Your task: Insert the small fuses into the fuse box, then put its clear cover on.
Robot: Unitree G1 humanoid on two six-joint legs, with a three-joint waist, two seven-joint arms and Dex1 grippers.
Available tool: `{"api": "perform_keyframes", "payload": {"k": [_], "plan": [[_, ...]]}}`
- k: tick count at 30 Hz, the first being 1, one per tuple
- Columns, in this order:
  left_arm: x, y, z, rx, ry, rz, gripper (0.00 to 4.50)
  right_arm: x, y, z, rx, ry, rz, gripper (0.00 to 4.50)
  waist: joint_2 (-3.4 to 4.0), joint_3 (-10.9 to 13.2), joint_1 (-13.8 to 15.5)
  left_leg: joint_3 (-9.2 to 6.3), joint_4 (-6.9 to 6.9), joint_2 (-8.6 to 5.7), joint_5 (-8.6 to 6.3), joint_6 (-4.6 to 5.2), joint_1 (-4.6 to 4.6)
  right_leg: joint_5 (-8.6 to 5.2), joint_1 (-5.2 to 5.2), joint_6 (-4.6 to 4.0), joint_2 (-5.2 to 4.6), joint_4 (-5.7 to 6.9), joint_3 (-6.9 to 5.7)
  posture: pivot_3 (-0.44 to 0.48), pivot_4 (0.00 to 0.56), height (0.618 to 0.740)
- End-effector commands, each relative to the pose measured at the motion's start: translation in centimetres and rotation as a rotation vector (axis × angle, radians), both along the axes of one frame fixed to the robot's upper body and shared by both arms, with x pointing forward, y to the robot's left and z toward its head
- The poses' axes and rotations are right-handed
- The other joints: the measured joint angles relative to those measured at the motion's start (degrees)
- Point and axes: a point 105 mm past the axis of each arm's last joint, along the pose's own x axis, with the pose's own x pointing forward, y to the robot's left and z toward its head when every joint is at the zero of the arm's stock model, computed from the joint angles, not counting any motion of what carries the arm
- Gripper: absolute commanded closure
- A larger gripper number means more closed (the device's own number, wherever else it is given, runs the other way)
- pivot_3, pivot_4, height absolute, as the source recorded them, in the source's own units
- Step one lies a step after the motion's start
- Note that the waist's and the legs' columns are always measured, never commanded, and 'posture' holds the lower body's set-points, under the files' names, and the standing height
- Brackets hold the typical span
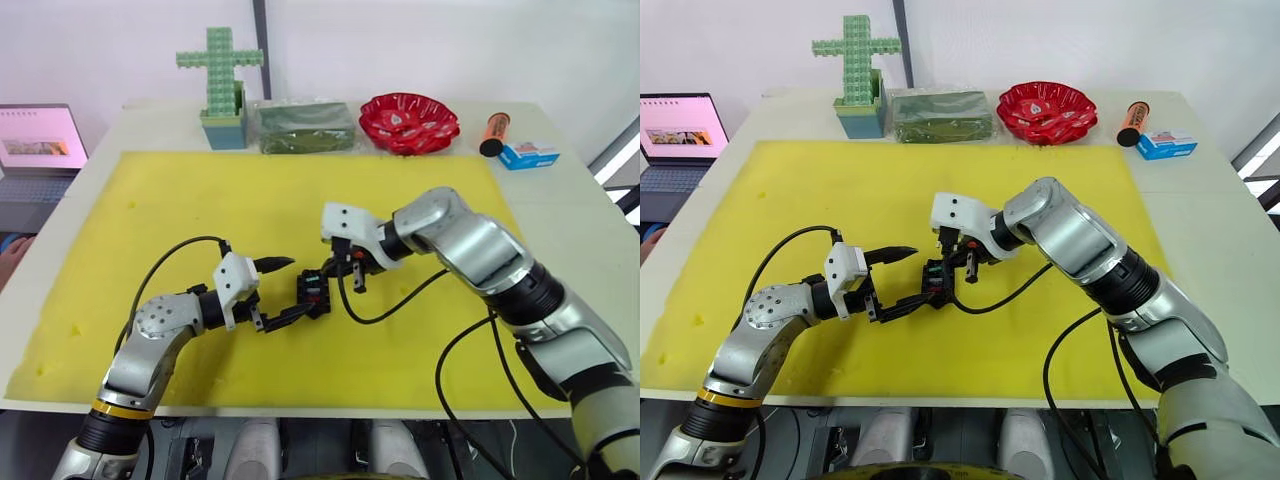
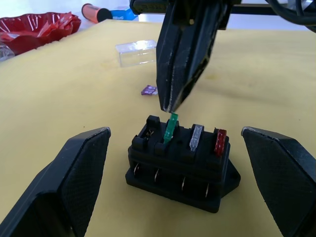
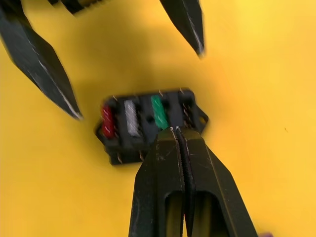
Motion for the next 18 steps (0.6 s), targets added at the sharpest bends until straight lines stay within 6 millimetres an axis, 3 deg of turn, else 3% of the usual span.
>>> {"api": "perform_keyframes", "payload": {"k": [1, 18], "plan": [[-0.07, 0.01, 1.14, 0.001, -0.051, -0.007, 0.0, -0.48, 0.89, 1.62, 0.044, -0.045, 0.033, 4.47, 0.0, 0.0, 0.0, 0.0, 0.0, 0.0, 0.0, 0.0, 0.0, 0.0, 0.01, 0.0, 0.0, 0.0, 0.0, 0.0, 0.15, 0.74], [-0.23, 0.05, 0.97, 0.002, -0.046, -0.006, 0.0, -0.59, 0.71, 2.1, 0.049, -0.052, 0.042, 4.47, 0.0, 0.0, 0.0, 0.0, 0.01, 0.0, 0.0, 0.0, -0.01, 0.0, 0.01, 0.0, 0.0, 0.0, 0.0, 0.0, 0.15, 0.74]]}}
